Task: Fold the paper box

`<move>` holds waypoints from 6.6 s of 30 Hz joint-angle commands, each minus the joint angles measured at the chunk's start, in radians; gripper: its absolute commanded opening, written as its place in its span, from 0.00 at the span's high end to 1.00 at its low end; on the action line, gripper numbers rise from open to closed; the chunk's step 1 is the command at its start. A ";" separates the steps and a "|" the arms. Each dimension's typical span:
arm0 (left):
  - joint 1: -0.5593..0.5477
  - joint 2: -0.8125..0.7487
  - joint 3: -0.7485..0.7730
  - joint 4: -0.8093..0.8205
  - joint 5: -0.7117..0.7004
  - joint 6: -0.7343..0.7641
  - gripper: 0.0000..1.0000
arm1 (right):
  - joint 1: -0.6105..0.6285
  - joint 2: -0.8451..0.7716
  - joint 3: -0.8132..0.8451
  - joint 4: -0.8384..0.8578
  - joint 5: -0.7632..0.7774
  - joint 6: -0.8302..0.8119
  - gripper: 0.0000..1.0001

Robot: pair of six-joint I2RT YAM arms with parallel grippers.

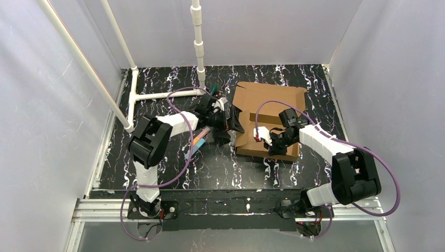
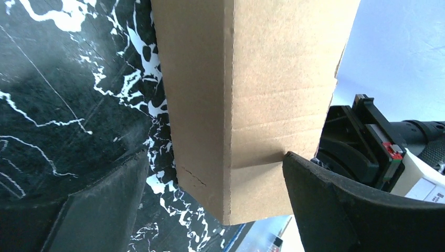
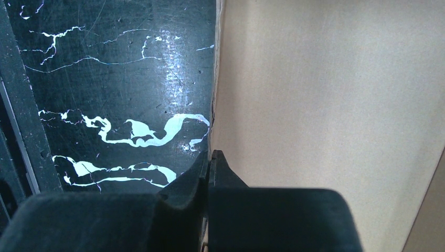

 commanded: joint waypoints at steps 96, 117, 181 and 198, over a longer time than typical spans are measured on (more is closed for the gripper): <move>-0.217 0.096 0.406 -0.675 -1.004 0.290 0.72 | 0.150 0.023 -0.024 0.070 0.028 0.103 0.66; -0.195 0.064 0.364 -0.708 -0.801 0.266 0.82 | 0.150 0.007 -0.022 0.073 0.035 0.101 0.65; 0.124 0.036 0.302 -0.740 -0.426 0.900 0.63 | -0.177 -0.306 -0.023 -0.039 -0.357 0.104 0.14; 0.124 0.049 0.295 -0.715 -0.527 0.894 0.66 | -0.178 -0.309 -0.023 -0.042 -0.360 0.104 0.13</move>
